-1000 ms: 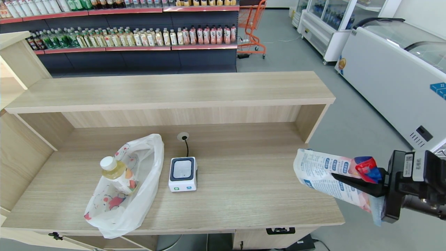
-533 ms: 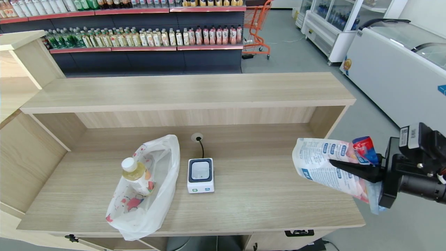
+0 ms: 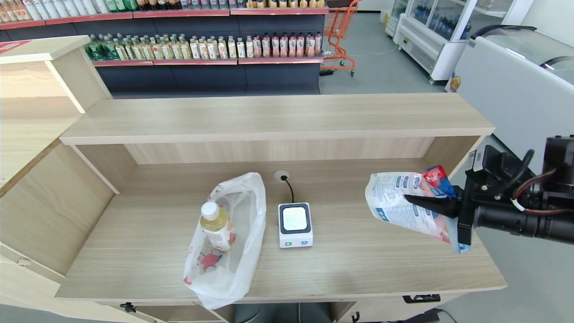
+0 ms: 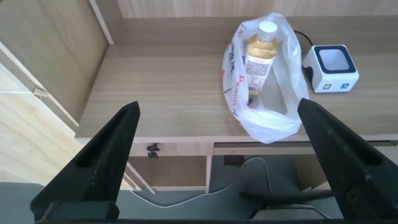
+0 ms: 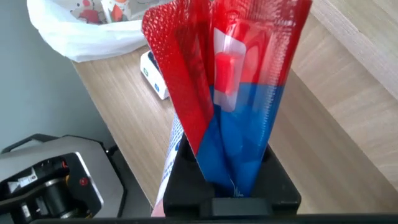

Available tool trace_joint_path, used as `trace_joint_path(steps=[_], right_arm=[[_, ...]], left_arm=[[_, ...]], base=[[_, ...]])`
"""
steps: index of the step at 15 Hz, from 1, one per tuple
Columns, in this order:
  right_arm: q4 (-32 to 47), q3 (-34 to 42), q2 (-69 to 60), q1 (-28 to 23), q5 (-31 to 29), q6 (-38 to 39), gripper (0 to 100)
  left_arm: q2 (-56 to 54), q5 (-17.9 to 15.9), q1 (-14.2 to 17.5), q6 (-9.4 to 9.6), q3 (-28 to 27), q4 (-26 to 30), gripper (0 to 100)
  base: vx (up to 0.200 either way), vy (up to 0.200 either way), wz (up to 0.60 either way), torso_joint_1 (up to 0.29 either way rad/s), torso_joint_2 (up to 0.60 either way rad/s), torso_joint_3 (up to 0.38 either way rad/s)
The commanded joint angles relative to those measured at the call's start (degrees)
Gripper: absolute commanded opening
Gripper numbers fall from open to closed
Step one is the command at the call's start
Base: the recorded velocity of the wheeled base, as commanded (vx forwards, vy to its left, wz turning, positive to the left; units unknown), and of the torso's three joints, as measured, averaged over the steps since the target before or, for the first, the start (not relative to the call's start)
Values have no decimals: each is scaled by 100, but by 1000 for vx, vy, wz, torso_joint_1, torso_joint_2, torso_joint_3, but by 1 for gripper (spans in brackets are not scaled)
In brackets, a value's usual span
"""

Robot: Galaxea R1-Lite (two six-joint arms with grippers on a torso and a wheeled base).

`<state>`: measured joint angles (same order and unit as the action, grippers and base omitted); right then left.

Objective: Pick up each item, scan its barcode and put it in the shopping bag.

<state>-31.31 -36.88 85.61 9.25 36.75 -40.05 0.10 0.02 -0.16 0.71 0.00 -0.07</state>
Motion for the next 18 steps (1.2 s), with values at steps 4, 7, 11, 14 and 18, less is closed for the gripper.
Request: trace_joint_path(steps=[4, 7, 11, 14, 18], right_arm=[[2, -13, 729, -38, -2, -284, 0], [-16, -56, 957, -240, 25, -328, 0], [-25, -206, 1133, -266, 60, -311, 0], [-77, -329, 1361, -301, 113, -724, 0], [-262, -707, 2100, -398, 816, -2086, 0]], left_arm=[[-1, -2, 7, 26, 0, -1, 100], [-1, -2, -2, -9, 0, -1, 100], [-1, -2, -2, -9, 0, -1, 100], [-1, 6, -2, -9, 0, -1, 100], [-1, -2, -2, -9, 0, -1, 100]], base=[[0, 200, 0, 2, 2, 1], [0, 200, 0, -1, -1, 4], [0, 50, 0, -1, 2, 1], [0, 0, 0, 0, 0, 0], [0, 0, 0, 0, 0, 0]])
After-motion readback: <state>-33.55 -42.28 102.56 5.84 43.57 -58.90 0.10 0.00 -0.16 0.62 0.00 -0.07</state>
